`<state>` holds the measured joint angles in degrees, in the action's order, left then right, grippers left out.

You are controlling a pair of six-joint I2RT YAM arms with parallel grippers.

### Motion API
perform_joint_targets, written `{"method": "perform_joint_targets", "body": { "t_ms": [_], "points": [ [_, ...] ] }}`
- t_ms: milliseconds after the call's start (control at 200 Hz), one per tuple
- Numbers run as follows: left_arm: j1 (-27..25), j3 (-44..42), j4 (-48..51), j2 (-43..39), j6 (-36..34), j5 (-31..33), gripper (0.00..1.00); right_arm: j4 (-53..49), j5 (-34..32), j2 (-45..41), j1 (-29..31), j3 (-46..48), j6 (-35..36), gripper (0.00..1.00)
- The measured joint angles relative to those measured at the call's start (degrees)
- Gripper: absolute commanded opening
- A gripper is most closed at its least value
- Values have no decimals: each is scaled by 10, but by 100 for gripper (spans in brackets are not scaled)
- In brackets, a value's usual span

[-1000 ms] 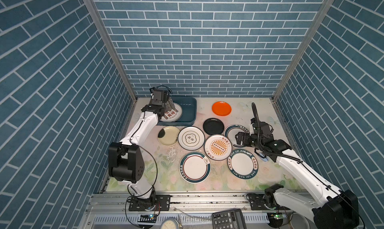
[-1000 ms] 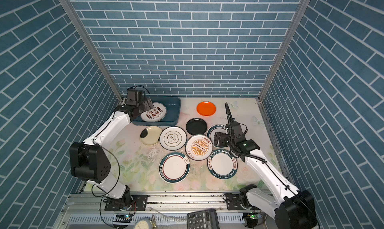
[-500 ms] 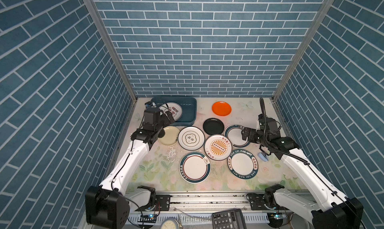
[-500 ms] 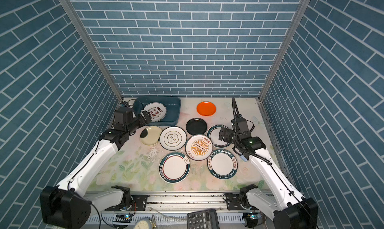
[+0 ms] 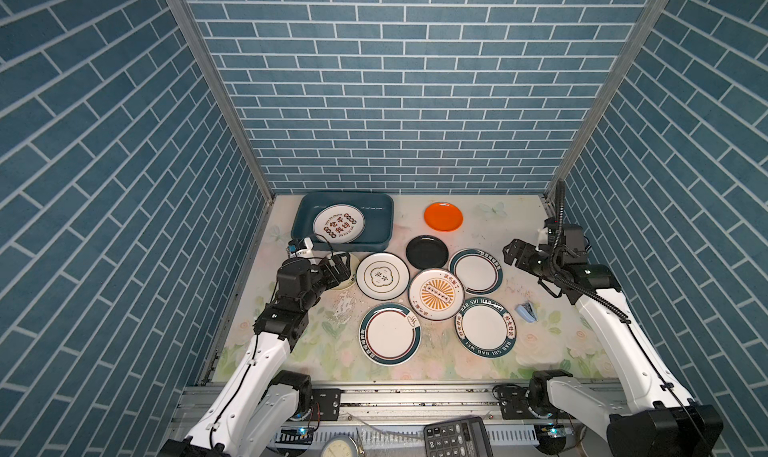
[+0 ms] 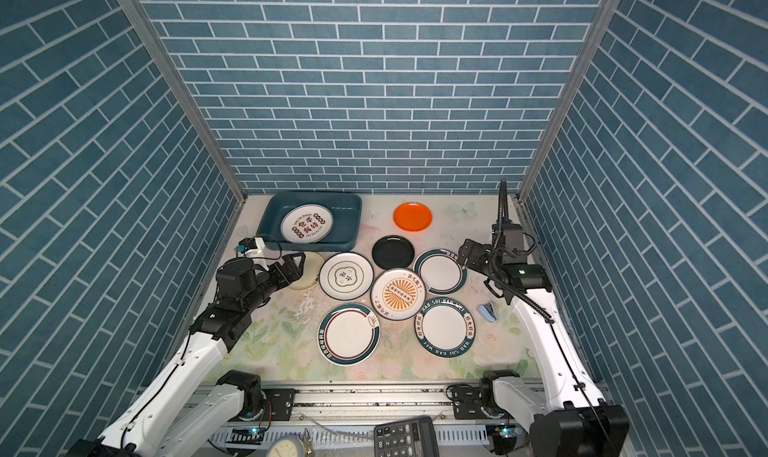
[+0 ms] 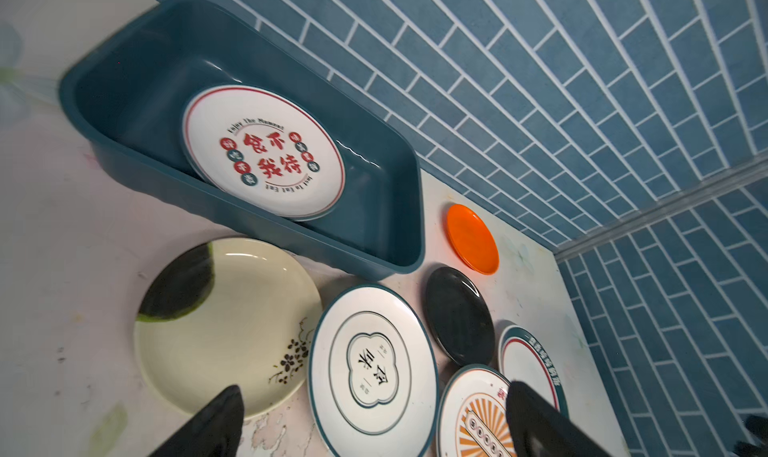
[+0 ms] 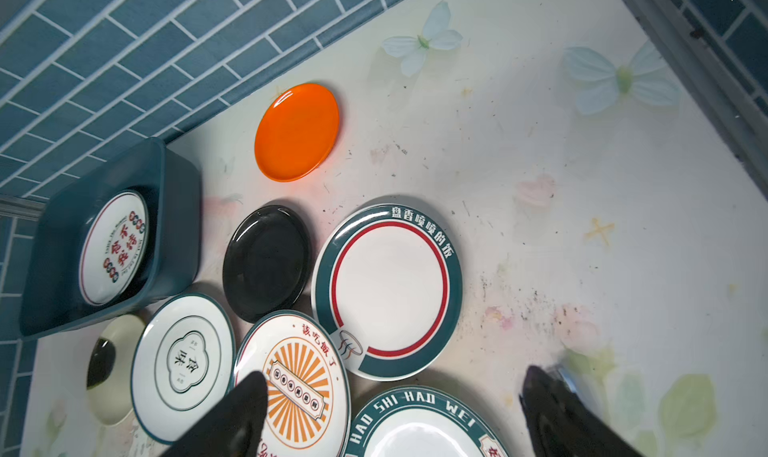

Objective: Place the plates into the plastic bin on the countertop
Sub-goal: 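Withdraw the left gripper from the bin while the right gripper moves toward the green-rimmed plate, then lower the right gripper onto the green-rimmed red-ring plate's rim and grasp it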

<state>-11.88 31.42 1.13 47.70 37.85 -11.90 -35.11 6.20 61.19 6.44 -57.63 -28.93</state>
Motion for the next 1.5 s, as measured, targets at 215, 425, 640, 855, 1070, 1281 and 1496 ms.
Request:
{"method": "perform_joint_targets", "body": {
  "t_ms": [215, 425, 640, 855, 1070, 1281, 1496],
  "points": [
    [0, -16, -89, 42, 37, -97, 100, 42, 70, 40, -42, 43, -27, 94],
    [0, -24, -127, 46, 48, -148, 99, 90, 124, 83, -71, 73, -46, 92],
    [0, -24, -135, 44, 57, -155, 100, 156, 157, 125, -76, 83, -54, 90],
    [0, -24, -145, 52, 61, -174, 99, 207, 173, 163, -76, 104, -54, 89],
    [-1, -24, -180, 82, 72, -200, 100, 229, 171, 192, -76, 125, -54, 88],
    [-5, -24, -195, 91, 78, -210, 100, 237, 162, 223, -76, 127, -53, 86],
    [-9, -24, -206, 92, 79, -214, 100, 255, 164, 253, -76, 144, -53, 85]
  ]
}}
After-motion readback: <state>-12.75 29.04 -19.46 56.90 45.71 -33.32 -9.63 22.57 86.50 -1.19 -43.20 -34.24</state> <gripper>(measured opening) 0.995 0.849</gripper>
